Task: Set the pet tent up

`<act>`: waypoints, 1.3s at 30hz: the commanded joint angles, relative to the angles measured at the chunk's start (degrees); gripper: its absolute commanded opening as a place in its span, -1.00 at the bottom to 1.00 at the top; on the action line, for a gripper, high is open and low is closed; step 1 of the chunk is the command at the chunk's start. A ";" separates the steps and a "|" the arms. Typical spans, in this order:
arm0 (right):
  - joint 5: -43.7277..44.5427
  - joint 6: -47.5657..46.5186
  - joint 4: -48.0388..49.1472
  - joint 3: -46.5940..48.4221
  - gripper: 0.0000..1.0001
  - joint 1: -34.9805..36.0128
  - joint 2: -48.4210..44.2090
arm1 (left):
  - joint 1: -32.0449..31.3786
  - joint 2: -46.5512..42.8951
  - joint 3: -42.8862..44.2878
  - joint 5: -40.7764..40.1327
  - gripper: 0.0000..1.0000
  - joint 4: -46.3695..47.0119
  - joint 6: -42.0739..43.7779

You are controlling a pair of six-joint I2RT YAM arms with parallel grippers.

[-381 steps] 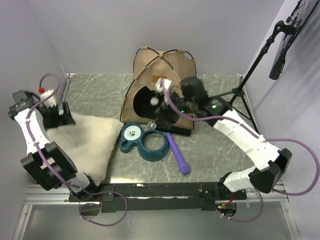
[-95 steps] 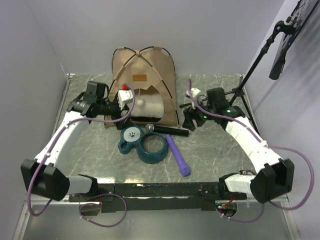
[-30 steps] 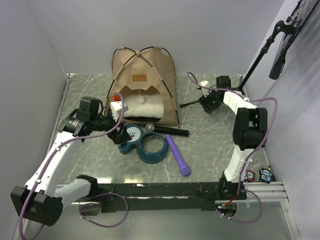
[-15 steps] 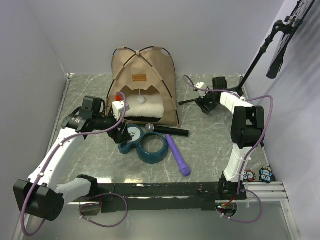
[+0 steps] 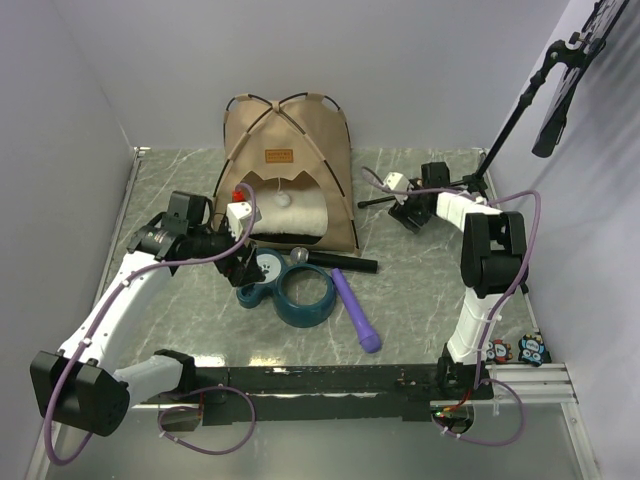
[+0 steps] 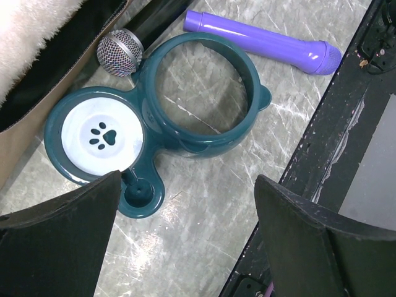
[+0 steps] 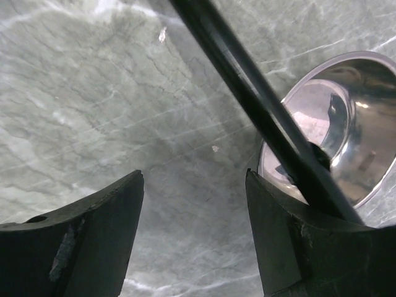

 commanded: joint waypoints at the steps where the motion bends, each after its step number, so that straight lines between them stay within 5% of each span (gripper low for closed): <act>1: 1.12 -5.24 12.60 -3.98 0.48 0.00 -2.45 | -0.09 -0.55 1.09 1.72 0.83 -0.10 0.78; 10: 0.25 -7.97 23.52 -12.95 0.50 0.00 -7.72 | -0.09 -0.29 -0.05 2.33 0.82 -0.01 1.04; 19: -8.02 1.23 6.66 -12.26 0.45 3.95 -20.46 | -0.35 3.21 8.98 6.46 0.77 3.86 -2.73; 23: -3.12 15.28 -0.91 -1.04 0.42 6.59 -20.13 | -1.41 9.99 18.48 8.57 0.73 0.69 -3.61; 30: 9.82 39.64 -17.52 30.17 0.49 5.19 -0.10 | -1.41 8.51 15.86 8.31 0.75 10.44 -10.82; 39: 19.31 52.50 -19.21 38.38 0.56 5.19 10.99 | -1.41 3.50 12.52 5.68 0.79 11.77 -12.06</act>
